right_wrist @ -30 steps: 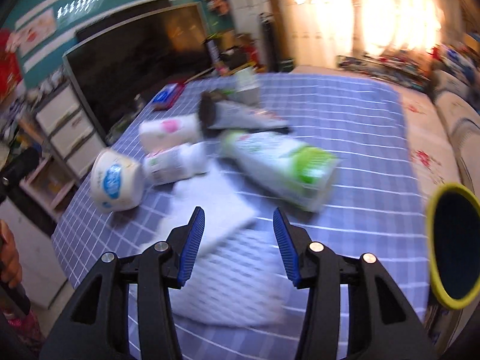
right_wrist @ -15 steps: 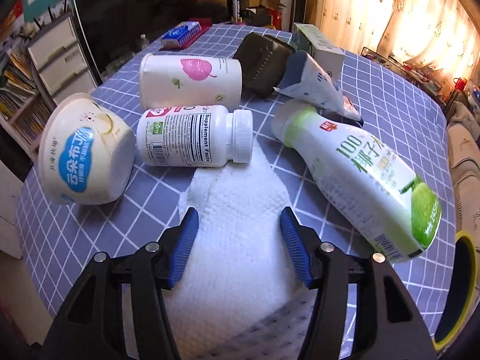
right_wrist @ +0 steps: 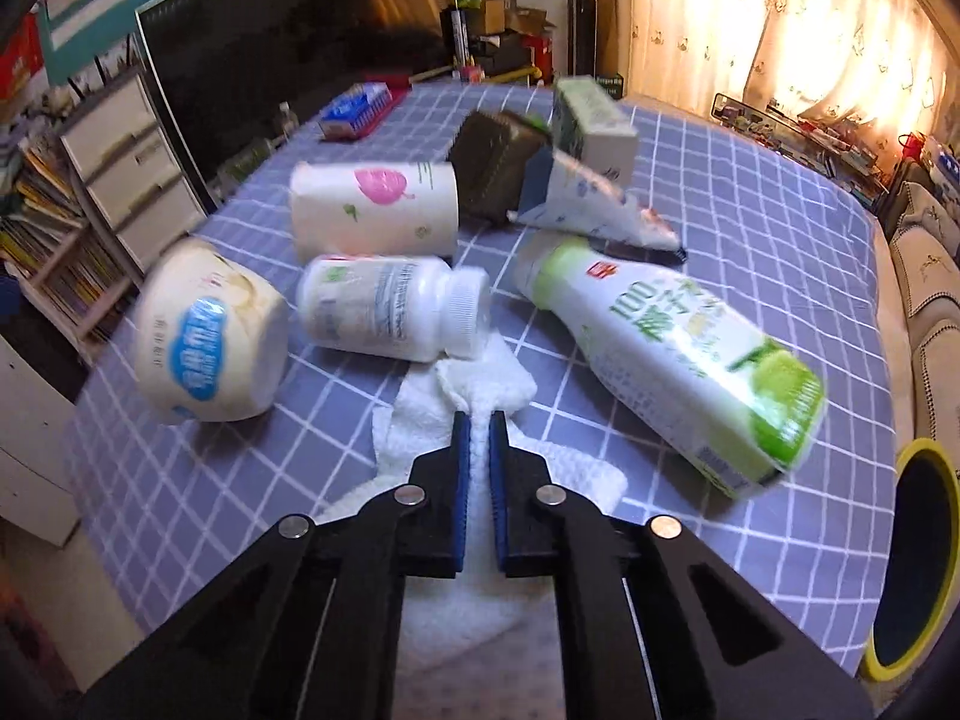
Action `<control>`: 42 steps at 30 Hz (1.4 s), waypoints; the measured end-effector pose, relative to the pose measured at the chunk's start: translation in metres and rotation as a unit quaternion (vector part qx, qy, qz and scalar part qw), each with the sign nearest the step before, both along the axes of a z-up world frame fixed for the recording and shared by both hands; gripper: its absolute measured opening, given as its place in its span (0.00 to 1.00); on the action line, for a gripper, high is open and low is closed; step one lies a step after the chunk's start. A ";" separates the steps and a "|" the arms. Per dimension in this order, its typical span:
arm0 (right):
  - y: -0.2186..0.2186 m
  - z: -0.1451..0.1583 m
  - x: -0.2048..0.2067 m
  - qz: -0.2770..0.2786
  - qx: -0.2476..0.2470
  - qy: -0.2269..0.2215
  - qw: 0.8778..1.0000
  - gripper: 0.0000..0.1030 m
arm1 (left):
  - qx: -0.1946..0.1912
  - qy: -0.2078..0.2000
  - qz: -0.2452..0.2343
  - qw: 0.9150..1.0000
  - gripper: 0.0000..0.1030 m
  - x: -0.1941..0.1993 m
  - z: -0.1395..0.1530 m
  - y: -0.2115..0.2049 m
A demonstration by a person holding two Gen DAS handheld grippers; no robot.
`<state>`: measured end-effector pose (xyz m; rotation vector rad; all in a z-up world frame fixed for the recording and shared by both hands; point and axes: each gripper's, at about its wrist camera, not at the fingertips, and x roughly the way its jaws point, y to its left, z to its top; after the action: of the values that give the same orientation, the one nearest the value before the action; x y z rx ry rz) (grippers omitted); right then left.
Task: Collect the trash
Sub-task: 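Reach the right gripper to the white paper towel and pinch it, then carry the towel with the right gripper into the bin and release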
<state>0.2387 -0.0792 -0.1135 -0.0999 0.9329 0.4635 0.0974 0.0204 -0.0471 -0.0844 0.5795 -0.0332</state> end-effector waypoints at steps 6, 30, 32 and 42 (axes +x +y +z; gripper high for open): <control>-0.023 0.033 -0.017 -0.011 0.048 -0.026 0.998 0.06 | 0.001 0.006 -0.004 1.000 0.83 0.001 -0.007 -0.006; -0.297 0.024 -0.029 -0.351 0.043 -0.050 0.934 0.07 | 0.031 0.026 -0.150 0.988 0.83 0.014 -0.036 -0.084; -0.317 0.008 -0.022 -0.373 0.032 -0.033 0.926 0.08 | 0.032 0.030 -0.163 0.986 0.83 0.017 -0.038 -0.092; -0.366 -0.059 -0.001 -0.420 0.006 0.033 0.907 0.28 | 0.050 0.055 -0.210 0.975 0.86 0.032 -0.053 -0.126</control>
<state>0.2380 -0.4448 -0.1728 0.3271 0.9469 -0.3330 0.1298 -0.1055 -0.0998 0.1372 0.7008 -0.4120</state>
